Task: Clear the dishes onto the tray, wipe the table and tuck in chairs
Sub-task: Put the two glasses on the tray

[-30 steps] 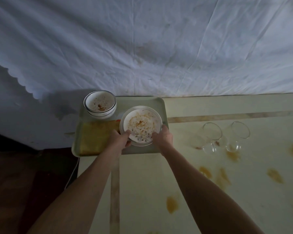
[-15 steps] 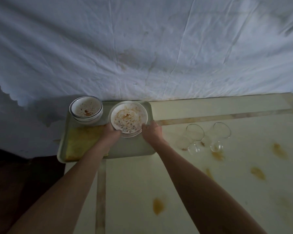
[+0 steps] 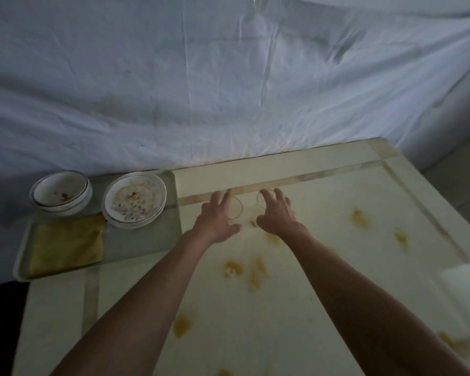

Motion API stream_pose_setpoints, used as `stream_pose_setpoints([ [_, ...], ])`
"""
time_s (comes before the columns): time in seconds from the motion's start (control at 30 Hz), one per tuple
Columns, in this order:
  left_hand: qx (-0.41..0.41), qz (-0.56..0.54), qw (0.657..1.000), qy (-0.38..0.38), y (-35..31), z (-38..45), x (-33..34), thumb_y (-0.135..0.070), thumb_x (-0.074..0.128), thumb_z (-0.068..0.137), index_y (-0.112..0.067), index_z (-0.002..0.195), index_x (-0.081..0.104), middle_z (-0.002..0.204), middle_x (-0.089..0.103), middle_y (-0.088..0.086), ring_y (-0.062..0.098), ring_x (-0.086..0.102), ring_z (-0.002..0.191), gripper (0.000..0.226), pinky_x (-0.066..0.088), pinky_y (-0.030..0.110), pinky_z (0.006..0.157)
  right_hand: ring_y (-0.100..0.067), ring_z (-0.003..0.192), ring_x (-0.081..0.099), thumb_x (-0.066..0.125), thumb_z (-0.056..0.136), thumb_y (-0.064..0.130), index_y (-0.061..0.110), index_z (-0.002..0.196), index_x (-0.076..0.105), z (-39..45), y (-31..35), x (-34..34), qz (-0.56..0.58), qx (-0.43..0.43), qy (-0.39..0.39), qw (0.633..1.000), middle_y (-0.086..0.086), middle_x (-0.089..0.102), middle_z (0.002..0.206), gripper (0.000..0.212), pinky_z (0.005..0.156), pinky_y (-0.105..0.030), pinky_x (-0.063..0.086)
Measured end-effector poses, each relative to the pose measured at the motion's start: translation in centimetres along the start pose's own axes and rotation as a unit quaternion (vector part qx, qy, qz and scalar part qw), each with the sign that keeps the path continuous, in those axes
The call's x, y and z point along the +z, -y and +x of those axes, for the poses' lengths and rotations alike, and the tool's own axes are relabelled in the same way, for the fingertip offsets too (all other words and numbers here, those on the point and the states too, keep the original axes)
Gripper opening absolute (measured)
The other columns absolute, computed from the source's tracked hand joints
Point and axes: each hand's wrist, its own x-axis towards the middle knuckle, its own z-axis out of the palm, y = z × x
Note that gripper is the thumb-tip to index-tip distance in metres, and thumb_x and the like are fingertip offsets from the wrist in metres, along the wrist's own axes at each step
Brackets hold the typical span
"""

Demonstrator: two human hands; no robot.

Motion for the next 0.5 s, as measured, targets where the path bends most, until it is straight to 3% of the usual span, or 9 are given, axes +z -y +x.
stream_pose_setpoints([
  [0.07,-0.022,0.027,0.999,0.017,-1.0,1.0,1.2,-0.043,0.066,0.088,-0.029,0.156,-0.001,0.162,0.004,0.012,0.041,0.029,0.138,0.096,0.038,0.051,0.108,-0.04,0.136,0.036,0.066,0.083,0.014,0.025,0.151,0.03,0.8,-1.2,1.1,0.019,-0.012,0.0,1.0,-0.011,0.014,0.161,0.078,0.107,-0.048,0.042],
  [0.2,-0.046,0.017,0.998,-0.047,-1.1,1.9,2.4,-0.034,0.062,0.092,-0.018,0.153,0.02,0.155,0.021,0.016,0.04,0.041,0.13,0.075,0.043,0.045,0.103,-0.036,0.119,0.054,0.073,0.084,0.013,0.02,0.146,0.038,2.0,-1.8,1.8,0.072,-0.031,-0.07,0.994,-0.015,0.034,0.146,0.072,0.099,-0.042,0.049],
  [0.3,-0.031,-0.037,0.995,-0.086,-1.0,1.2,1.8,-0.028,0.067,0.089,-0.012,0.146,0.031,0.146,0.032,0.017,0.039,0.047,0.125,0.07,0.044,0.042,0.101,-0.036,0.115,0.056,0.075,0.081,0.014,0.016,0.143,0.045,1.8,-1.5,1.6,0.092,-0.052,-0.085,0.991,-0.017,0.039,0.14,0.069,0.096,-0.041,0.051],
  [0.4,-0.019,-0.087,0.985,-0.151,0.7,-0.2,-1.1,-0.027,0.074,0.084,-0.012,0.141,0.038,0.136,0.041,0.016,0.032,0.051,0.119,0.069,0.04,0.03,0.093,-0.035,0.11,0.057,0.078,0.078,0.018,0.014,0.14,0.051,1.0,0.8,0.9,0.123,-0.092,-0.138,0.978,-0.018,0.044,0.136,0.067,0.089,-0.041,0.053],
  [0.5,-0.044,-0.065,0.983,-0.168,4.3,-2.0,-5.4,-0.033,0.077,0.08,-0.017,0.142,0.04,0.141,0.043,0.014,0.03,0.047,0.127,0.074,0.039,0.033,0.098,-0.033,0.106,0.058,0.08,0.075,0.023,0.016,0.138,0.053,0.0,5.4,0.6,0.141,-0.142,-0.136,0.97,-0.019,0.045,0.134,0.069,0.085,-0.038,0.053],
])
